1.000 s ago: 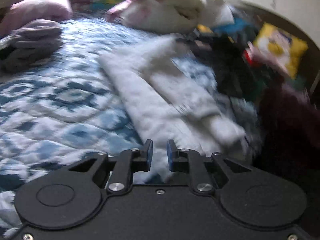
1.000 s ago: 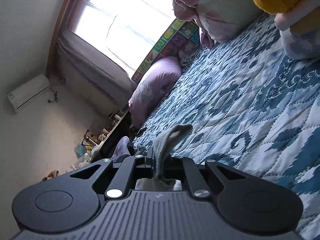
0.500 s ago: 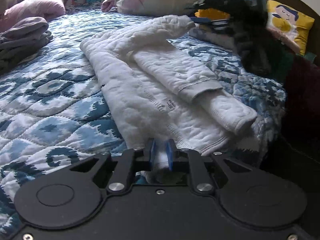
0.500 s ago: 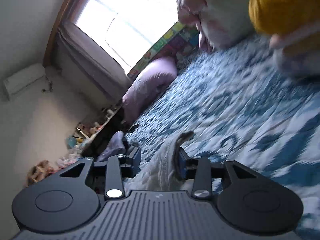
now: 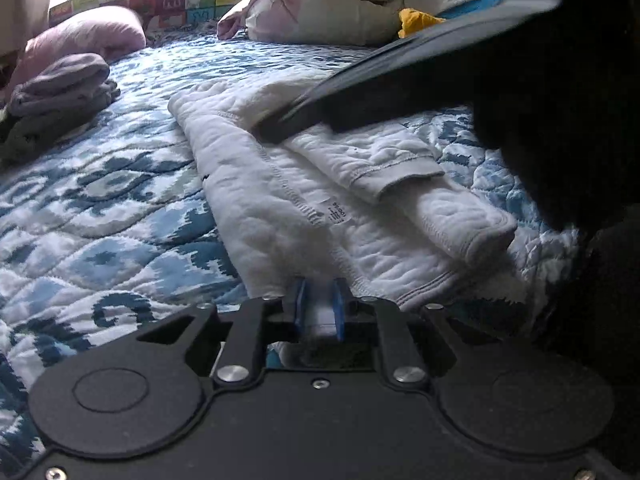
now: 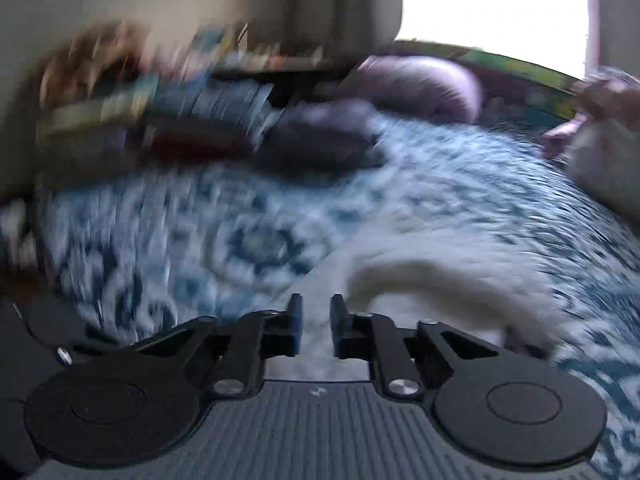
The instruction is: Fold clothes
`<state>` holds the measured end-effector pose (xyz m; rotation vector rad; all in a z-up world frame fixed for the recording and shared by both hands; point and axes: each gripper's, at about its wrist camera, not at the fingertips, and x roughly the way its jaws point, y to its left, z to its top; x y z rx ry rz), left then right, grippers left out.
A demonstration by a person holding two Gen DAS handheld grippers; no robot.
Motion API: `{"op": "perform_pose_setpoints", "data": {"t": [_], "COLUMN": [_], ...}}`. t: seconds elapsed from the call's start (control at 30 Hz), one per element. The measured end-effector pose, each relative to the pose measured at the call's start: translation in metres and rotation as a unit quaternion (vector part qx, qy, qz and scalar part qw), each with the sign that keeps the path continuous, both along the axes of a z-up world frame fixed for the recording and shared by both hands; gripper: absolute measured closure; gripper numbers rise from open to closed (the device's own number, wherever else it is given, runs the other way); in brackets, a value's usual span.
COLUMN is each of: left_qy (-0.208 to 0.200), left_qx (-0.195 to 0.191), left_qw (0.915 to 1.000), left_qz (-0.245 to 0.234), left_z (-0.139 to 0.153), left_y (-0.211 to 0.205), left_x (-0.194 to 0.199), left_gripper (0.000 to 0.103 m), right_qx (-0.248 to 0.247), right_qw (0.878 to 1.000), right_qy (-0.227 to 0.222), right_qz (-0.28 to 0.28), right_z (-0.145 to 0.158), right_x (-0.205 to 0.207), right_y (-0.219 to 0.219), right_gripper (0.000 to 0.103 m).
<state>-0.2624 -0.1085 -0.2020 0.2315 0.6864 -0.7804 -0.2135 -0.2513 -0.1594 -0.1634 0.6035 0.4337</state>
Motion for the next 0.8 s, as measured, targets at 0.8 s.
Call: {"op": "perform_pose_setpoints", "data": {"t": [0.8], "left_qy": [0.005], "left_qx": [-0.116], "left_qw": [0.9932], "left_qz": [-0.014], "left_z": [0.013], "left_y": [0.032], "left_x": [0.072], "left_gripper": [0.092], "right_qx": [0.023], "right_qw": [0.983], "right_qy": [0.180], "right_qz": [0.017], "right_z": [-0.031], "right_x": [0.098], "right_y": [-0.013], "right_gripper": [0.095]}}
